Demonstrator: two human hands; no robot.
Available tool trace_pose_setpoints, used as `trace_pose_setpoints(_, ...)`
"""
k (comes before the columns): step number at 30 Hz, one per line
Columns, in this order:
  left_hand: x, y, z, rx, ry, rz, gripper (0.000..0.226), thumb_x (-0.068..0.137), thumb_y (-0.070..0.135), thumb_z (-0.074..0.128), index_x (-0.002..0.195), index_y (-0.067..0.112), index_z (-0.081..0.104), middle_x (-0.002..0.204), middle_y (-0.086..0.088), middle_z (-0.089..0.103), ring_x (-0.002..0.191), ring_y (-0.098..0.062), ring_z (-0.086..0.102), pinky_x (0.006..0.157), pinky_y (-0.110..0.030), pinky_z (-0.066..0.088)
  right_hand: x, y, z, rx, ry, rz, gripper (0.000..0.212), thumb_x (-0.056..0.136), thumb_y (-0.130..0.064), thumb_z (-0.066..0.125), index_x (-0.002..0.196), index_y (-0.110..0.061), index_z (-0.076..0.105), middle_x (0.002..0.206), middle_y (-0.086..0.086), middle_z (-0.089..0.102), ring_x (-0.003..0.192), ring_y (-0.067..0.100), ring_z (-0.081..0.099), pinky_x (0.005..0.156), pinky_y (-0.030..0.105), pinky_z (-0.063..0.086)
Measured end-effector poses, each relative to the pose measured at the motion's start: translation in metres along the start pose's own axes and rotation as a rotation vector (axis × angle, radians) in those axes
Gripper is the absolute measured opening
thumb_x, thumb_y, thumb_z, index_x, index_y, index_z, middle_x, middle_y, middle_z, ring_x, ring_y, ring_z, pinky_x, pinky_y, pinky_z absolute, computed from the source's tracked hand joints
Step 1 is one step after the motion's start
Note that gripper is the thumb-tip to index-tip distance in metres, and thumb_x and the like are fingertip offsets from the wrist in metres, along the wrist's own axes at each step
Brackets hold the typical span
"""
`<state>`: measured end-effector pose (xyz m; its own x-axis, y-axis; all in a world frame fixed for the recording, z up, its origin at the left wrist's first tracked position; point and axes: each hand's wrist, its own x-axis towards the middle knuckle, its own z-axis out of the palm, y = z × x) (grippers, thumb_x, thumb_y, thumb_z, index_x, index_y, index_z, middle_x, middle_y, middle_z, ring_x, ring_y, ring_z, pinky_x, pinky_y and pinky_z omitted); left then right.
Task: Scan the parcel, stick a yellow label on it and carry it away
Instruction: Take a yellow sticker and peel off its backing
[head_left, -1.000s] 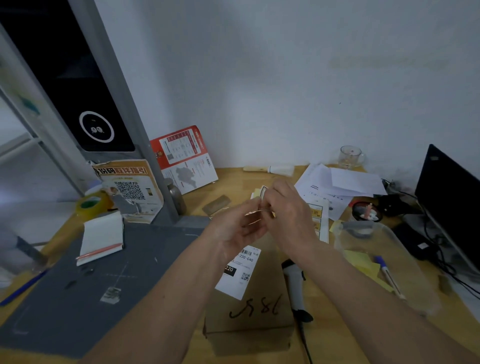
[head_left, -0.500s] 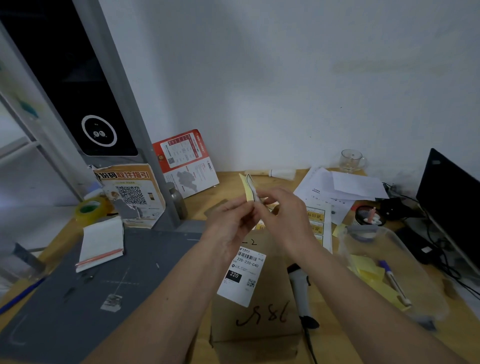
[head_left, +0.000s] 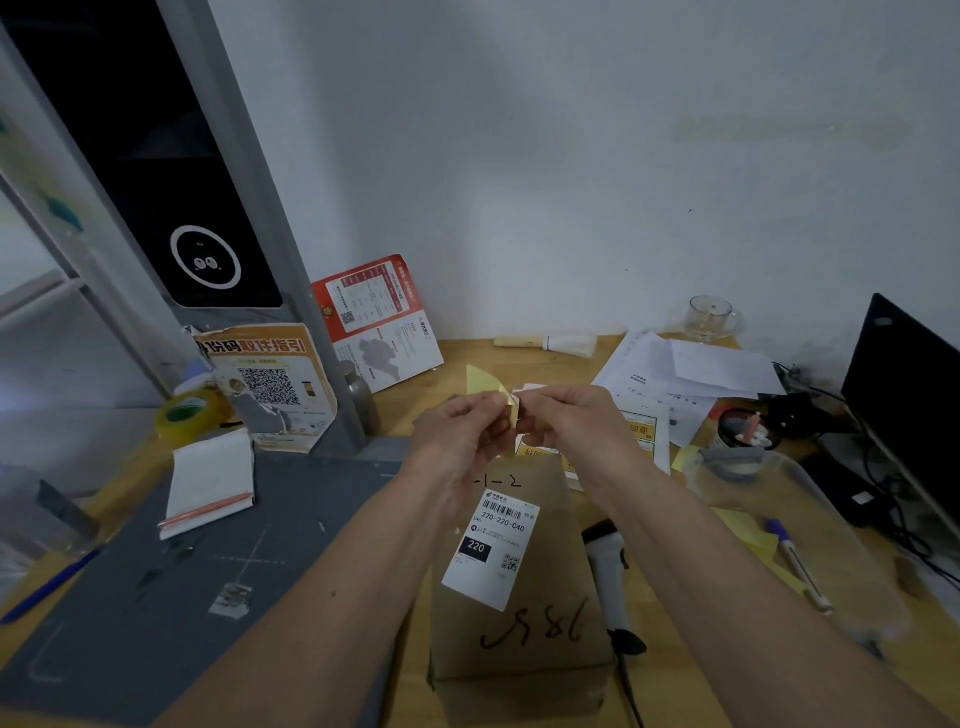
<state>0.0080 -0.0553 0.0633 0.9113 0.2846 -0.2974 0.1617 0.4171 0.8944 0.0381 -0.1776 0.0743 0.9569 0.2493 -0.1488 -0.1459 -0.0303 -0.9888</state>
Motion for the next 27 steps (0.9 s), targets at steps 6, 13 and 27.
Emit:
trace_pose_setpoints(6, -0.0012, -0.0008, -0.0031, 0.086, -0.027, 0.028, 0.006, 0.087, 0.008, 0.063, 0.085, 0.005, 0.068, 0.074, -0.007, 0.061, 0.07, -0.014, 0.059, 0.07, -0.026, 0.056, 0.0021, 0.0035, 0.0009, -0.013, 0.009, 0.017, 0.012, 0.082, -0.014, 0.071, 0.085, -0.004, 0.075, 0.081, 0.016, 0.068, 0.073, 0.02, 0.06, 0.071, 0.027, 0.055)
trace_pose_setpoints(13, -0.0003, -0.0017, -0.008, 0.169, -0.069, 0.049, 0.019, 0.089, 0.009, 0.061, 0.102, -0.003, 0.066, 0.077, -0.007, 0.062, 0.073, -0.015, 0.059, 0.065, -0.022, 0.055, 0.0015, 0.006, -0.0011, 0.046, -0.012, 0.057, 0.009, 0.083, -0.01, 0.07, 0.08, -0.002, 0.072, 0.073, 0.013, 0.066, 0.071, 0.02, 0.061, 0.071, 0.029, 0.055)
trace_pose_setpoints(27, -0.0101, -0.0008, 0.0006, 0.024, -0.05, -0.005, 0.015, 0.087, 0.015, 0.064, 0.093, 0.003, 0.058, 0.08, -0.013, 0.062, 0.081, -0.025, 0.062, 0.082, -0.038, 0.057, -0.0069, 0.0088, 0.001, 0.098, 0.042, 0.034, 0.011, 0.082, -0.008, 0.07, 0.073, -0.004, 0.067, 0.069, 0.009, 0.065, 0.066, 0.018, 0.061, 0.075, 0.033, 0.056)
